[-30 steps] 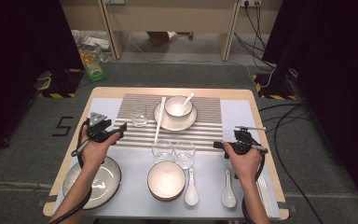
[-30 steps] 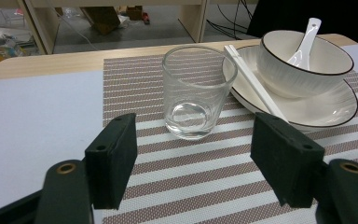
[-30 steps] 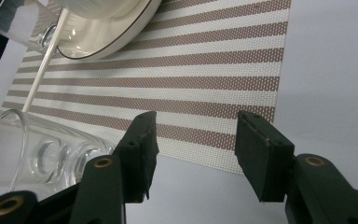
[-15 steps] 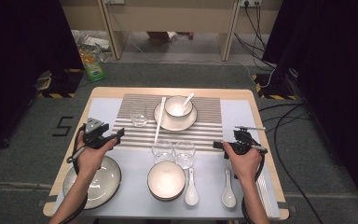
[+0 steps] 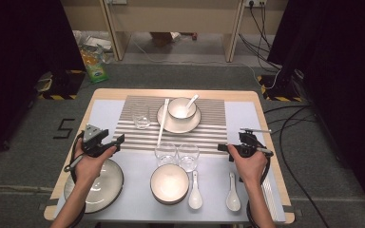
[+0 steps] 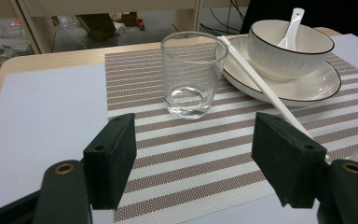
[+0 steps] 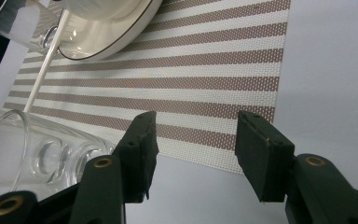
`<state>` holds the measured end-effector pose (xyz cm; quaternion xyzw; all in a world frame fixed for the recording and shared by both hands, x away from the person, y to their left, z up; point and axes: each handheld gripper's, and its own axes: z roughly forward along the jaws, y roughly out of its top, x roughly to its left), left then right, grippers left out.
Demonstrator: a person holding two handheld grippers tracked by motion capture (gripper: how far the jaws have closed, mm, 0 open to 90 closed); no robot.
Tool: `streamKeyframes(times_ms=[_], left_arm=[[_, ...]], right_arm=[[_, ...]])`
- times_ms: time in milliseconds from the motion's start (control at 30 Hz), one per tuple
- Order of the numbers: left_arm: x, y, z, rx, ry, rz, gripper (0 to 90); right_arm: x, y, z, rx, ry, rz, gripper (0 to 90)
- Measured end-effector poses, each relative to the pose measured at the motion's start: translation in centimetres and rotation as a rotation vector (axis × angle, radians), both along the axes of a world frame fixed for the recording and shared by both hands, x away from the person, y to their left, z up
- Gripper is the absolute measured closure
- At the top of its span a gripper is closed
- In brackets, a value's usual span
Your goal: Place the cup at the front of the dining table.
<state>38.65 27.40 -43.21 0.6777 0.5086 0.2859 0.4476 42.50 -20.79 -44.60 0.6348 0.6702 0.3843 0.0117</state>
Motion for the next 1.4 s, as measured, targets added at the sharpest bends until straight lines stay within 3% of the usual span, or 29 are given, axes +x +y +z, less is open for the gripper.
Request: streamKeyframes(times_ms=[600, 1400], left_arm=[[-2.0, 1.1, -1.0, -0.006, -0.012, 0.000, 30.3], [-3.0, 2.3, -2.2, -0.014, -0.009, 0.018, 30.0]], right_arm=[[0.0, 0.1, 0.0, 0.001, -0.002, 0.001, 48.8], [0.0, 0.1, -0.2, 0.003, 0.007, 0.002, 48.6]])
